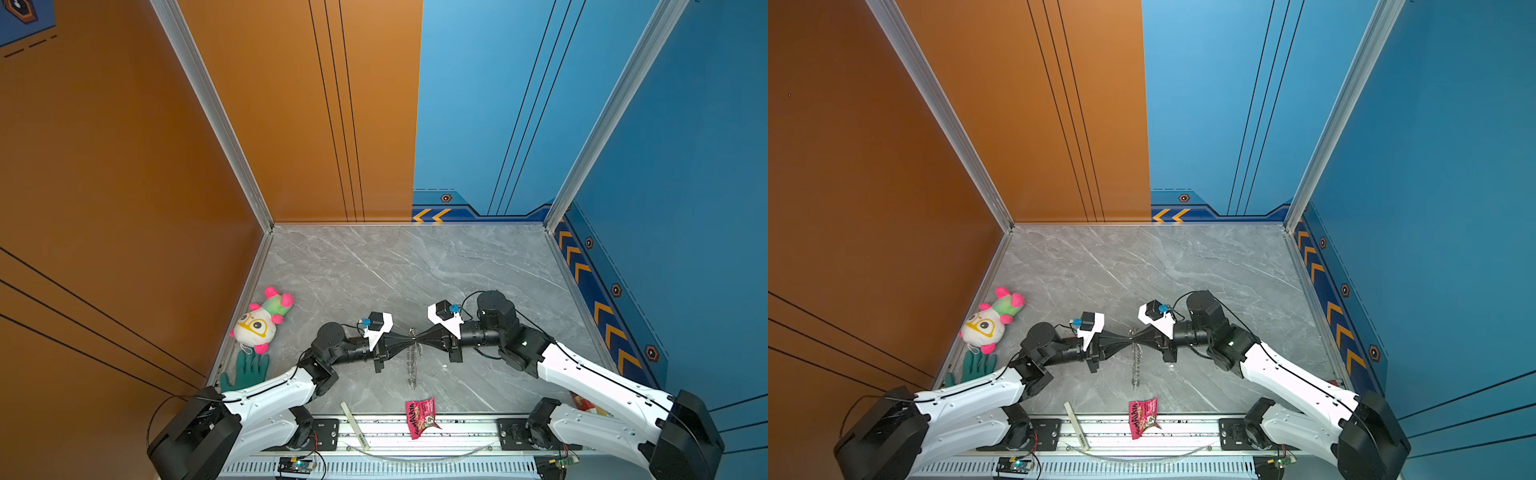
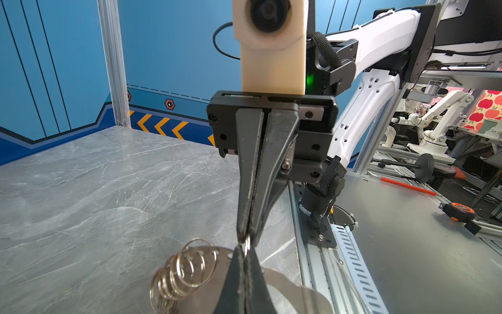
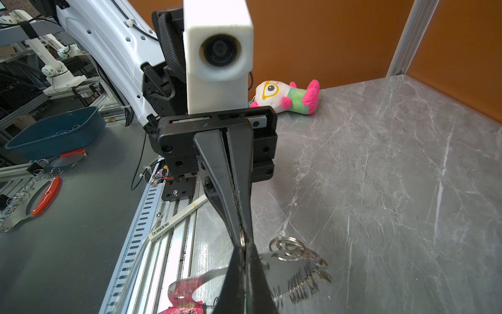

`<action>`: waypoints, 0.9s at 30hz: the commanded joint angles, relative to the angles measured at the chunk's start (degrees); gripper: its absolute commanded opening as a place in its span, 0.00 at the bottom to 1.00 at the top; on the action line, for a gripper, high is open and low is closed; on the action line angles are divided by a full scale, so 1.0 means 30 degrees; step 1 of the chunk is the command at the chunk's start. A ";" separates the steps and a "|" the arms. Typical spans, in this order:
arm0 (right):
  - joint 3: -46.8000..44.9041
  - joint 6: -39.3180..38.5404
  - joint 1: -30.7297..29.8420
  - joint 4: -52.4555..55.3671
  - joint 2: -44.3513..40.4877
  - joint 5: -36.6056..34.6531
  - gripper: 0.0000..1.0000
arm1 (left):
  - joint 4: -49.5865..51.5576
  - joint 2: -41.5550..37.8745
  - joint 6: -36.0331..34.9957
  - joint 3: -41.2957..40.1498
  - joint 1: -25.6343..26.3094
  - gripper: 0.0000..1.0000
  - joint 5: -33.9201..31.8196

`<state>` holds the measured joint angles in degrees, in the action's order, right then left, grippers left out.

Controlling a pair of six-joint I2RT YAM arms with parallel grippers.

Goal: Attach keys to a key ring
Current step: Insert the key into the keyring.

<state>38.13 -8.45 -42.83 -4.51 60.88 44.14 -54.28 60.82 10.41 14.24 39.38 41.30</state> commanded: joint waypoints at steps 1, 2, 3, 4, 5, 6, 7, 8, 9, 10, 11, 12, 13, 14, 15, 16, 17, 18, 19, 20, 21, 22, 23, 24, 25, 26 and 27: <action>0.0898 -0.0407 -0.0648 0.1696 -0.0077 -0.0225 0.00 | -0.0978 0.0076 -0.0127 0.0068 -0.0146 0.00 -0.0231; 0.1135 -0.0518 -0.0693 0.2296 -0.0065 -0.0512 0.00 | -0.0978 0.0143 -0.0132 0.0087 -0.0105 0.00 -0.0231; 0.1480 -0.0643 -0.0797 0.2913 -0.0050 -0.0977 0.00 | -0.0978 0.0269 -0.0175 0.0115 -0.0073 0.00 -0.0284; 0.1861 -0.0789 -0.0873 0.3753 0.0048 -0.1340 0.00 | -0.1000 0.0370 -0.0204 0.0137 -0.0059 0.02 -0.0341; 0.2164 -0.0946 -0.0958 0.4518 0.0136 -0.1681 0.00 | -0.1008 0.0432 -0.0237 0.0135 -0.0059 0.05 -0.0373; 0.2540 -0.1115 -0.1089 0.5317 0.0249 -0.2085 0.00 | -0.1008 0.0469 -0.0217 0.0131 -0.0059 0.08 -0.0385; 0.2912 -0.1312 -0.1207 0.6115 0.0377 -0.2453 0.00 | -0.1008 0.0499 -0.0219 0.0136 -0.0091 0.10 -0.0363; 0.3165 -0.1462 -0.1342 0.6720 0.0494 -0.2687 0.00 | -0.0958 0.0485 -0.0235 0.0130 -0.0088 0.11 -0.0324; 0.3419 -0.1590 -0.1517 0.7205 0.0614 -0.3036 0.00 | -0.0722 0.0428 -0.0361 0.0146 -0.0082 0.12 -0.0347; 0.3634 -0.1669 -0.1648 0.7565 0.0720 -0.3258 0.00 | -0.0377 0.0383 -0.0530 0.0225 -0.0088 0.13 -0.0377; 0.3908 -0.1765 -0.1782 0.8094 0.0863 -0.3463 0.00 | 0.0120 0.0307 -0.0796 0.0314 -0.0082 0.15 -0.0310; 0.4205 -0.1852 -0.1885 0.8521 0.0965 -0.3735 0.00 | 0.0640 0.0196 -0.1009 0.0419 -0.0060 0.15 -0.0290; 0.4421 -0.1945 -0.1948 0.8904 0.1022 -0.3936 0.00 | 0.1001 0.0139 -0.1203 0.0472 -0.0048 0.16 -0.0281; 0.4621 -0.1981 -0.1956 0.9153 0.1034 -0.4085 0.00 | 0.1225 0.0012 -0.1341 0.0479 -0.0032 0.16 -0.0336; 0.4767 -0.2045 -0.2000 0.9378 0.1063 -0.4186 0.00 | 0.1363 -0.0057 -0.1428 0.0478 0.0014 0.16 -0.0431; 0.4927 -0.2153 -0.1987 0.9603 0.1105 -0.4332 0.00 | 0.1534 -0.0143 -0.1531 0.0489 0.0034 0.16 -0.0491; 0.5161 -0.2237 -0.2071 0.9931 0.1190 -0.4491 0.00 | 0.1735 -0.0171 -0.1667 0.0538 0.0088 0.16 -0.0524; 0.5376 -0.2339 -0.2111 1.0223 0.1287 -0.4625 0.00 | 0.1866 -0.0160 -0.1757 0.0586 0.0156 0.16 -0.0498; 0.5545 -0.2427 -0.2146 1.0440 0.1402 -0.4714 0.00 | 0.1957 -0.0163 -0.1787 0.0628 0.0191 0.16 -0.0453; 0.5694 -0.2454 -0.2172 1.0603 0.1507 -0.4778 0.00 | 0.2001 -0.0102 -0.1808 0.0671 0.0213 0.16 -0.0414; 0.5816 -0.2503 -0.2240 1.0666 0.1602 -0.4853 0.00 | 0.2019 -0.0056 -0.1844 0.0687 0.0262 0.15 -0.0352; 0.5928 -0.2542 -0.2301 1.0745 0.1713 -0.4923 0.00 | 0.2039 -0.0029 -0.1856 0.0715 0.0277 0.15 -0.0287; 0.6030 -0.2615 -0.2379 1.0845 0.1835 -0.4981 0.00 | 0.2076 0.0026 -0.1846 0.0756 0.0306 0.15 -0.0210; 0.6109 -0.2664 -0.2446 1.0879 0.1933 -0.5034 0.00 | 0.2104 0.0081 -0.1869 0.0795 0.0326 0.15 -0.0116; 0.6157 -0.2713 -0.2531 1.0865 0.1996 -0.5077 0.00 | 0.2170 0.0115 -0.1871 0.0846 0.0371 0.15 -0.0070; 0.6208 -0.2743 -0.2583 1.0861 0.2041 -0.5089 0.00 | 0.2200 0.0141 -0.1897 0.0848 0.0380 0.15 -0.0015; 0.6280 -0.2765 -0.2646 1.0878 0.2108 -0.5104 0.00 | 0.2189 0.0202 -0.1895 0.0856 0.0409 0.14 0.0004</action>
<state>54.98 -15.31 -49.78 26.44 66.67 29.08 -48.14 61.12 5.61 14.90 40.10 41.01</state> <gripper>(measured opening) 0.048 0.144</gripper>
